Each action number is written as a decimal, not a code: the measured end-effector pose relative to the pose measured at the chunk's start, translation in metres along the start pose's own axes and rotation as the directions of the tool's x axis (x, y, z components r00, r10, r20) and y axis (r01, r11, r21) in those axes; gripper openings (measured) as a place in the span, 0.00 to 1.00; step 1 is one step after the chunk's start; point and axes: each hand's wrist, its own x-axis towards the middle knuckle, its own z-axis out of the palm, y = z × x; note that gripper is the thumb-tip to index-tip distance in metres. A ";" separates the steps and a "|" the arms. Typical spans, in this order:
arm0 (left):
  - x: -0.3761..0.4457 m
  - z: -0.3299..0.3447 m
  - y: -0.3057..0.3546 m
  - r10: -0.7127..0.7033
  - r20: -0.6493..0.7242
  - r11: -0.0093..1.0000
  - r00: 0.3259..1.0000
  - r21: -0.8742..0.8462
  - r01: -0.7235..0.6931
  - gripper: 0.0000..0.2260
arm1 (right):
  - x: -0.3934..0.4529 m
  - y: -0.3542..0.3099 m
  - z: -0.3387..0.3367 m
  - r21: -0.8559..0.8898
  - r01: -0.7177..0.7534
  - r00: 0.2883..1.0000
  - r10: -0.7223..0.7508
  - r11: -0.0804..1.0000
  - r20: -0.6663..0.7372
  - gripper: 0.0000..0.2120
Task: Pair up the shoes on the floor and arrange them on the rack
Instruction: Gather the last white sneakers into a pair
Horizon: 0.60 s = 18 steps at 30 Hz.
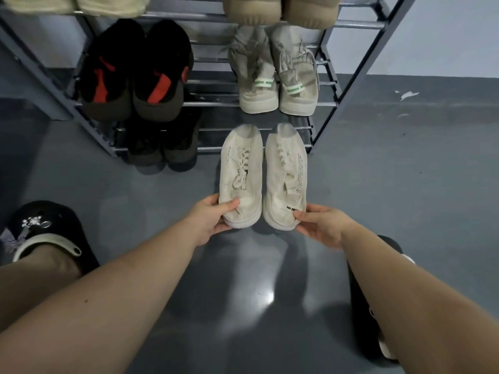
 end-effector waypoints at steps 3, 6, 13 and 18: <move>0.023 0.007 0.013 0.007 0.002 1.000 1.000 0.009 -0.007 0.17 | 0.018 -0.018 0.001 -0.064 0.040 0.996 -0.045 0.997 -0.077 0.16; 0.053 0.015 0.030 0.032 -0.037 0.999 0.999 0.010 -0.032 0.19 | 0.039 -0.041 0.003 -0.060 0.094 0.983 -0.102 0.994 -0.152 0.17; 0.123 0.028 0.075 0.094 -0.121 0.996 0.988 0.012 -0.093 0.25 | 0.095 -0.087 0.010 -0.054 0.244 0.928 -0.249 0.968 -0.277 0.14; 0.159 0.033 0.092 0.082 -0.157 0.996 0.984 -0.003 -0.084 0.26 | 0.132 -0.106 0.015 -0.139 0.281 0.884 -0.313 0.950 -0.349 0.23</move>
